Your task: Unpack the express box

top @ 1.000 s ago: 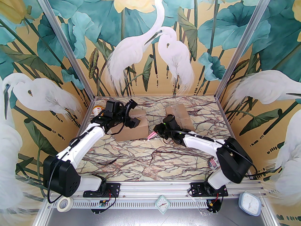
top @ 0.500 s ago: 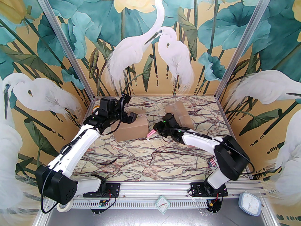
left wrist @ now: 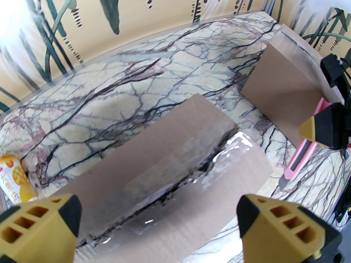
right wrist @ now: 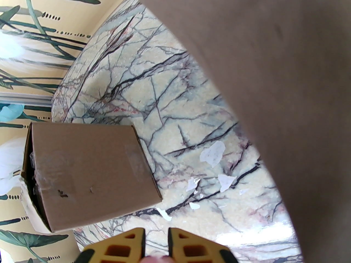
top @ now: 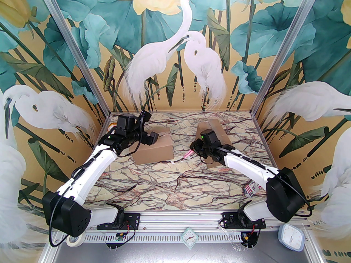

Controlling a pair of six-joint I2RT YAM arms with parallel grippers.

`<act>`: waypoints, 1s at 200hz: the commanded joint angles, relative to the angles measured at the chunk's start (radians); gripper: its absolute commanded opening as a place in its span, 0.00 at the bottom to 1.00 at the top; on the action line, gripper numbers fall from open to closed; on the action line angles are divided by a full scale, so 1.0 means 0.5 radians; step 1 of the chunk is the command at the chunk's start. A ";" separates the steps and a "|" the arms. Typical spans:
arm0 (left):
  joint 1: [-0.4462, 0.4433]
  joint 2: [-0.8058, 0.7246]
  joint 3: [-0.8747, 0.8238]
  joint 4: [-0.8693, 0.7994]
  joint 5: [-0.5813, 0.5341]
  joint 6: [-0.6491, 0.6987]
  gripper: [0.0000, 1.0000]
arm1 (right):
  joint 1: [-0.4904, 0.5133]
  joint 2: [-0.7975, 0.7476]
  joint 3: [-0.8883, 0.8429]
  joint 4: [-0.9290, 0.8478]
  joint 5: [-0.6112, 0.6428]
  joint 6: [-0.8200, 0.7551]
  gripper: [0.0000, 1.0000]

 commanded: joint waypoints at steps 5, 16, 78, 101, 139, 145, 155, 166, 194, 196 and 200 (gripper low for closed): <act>0.043 -0.021 0.119 -0.079 -0.040 -0.097 0.99 | 0.171 0.022 0.160 0.014 -0.007 0.033 0.00; 0.071 -0.017 0.140 -0.105 -0.037 -0.127 1.00 | 0.221 0.074 0.142 0.082 -0.031 0.113 0.00; 0.290 0.038 0.215 -0.184 0.061 -0.316 0.99 | 0.323 0.310 -0.117 0.510 -0.021 0.524 0.00; 0.314 0.087 0.239 -0.202 0.078 -0.331 0.99 | 0.307 0.426 -0.095 0.487 -0.036 0.522 0.00; 0.323 0.161 0.262 -0.212 0.092 -0.345 1.00 | 0.249 0.600 -0.060 0.415 -0.074 0.550 0.02; 0.325 0.169 0.268 -0.212 0.091 -0.340 0.99 | 0.237 0.625 -0.054 0.408 -0.088 0.558 0.03; 0.327 0.197 0.285 -0.217 0.087 -0.336 0.99 | 0.222 0.662 -0.047 0.415 -0.112 0.565 0.05; 0.331 0.226 0.306 -0.224 0.086 -0.333 0.99 | 0.211 0.696 -0.041 0.408 -0.134 0.578 0.09; 0.362 0.325 0.392 -0.249 0.120 -0.365 1.00 | 0.205 0.711 -0.006 0.327 -0.099 0.574 0.32; 0.364 0.334 0.402 -0.254 0.122 -0.367 0.99 | 0.205 0.709 -0.003 0.320 -0.093 0.572 0.34; 0.368 0.349 0.419 -0.260 0.124 -0.370 0.99 | 0.205 0.703 0.000 0.309 -0.082 0.567 0.38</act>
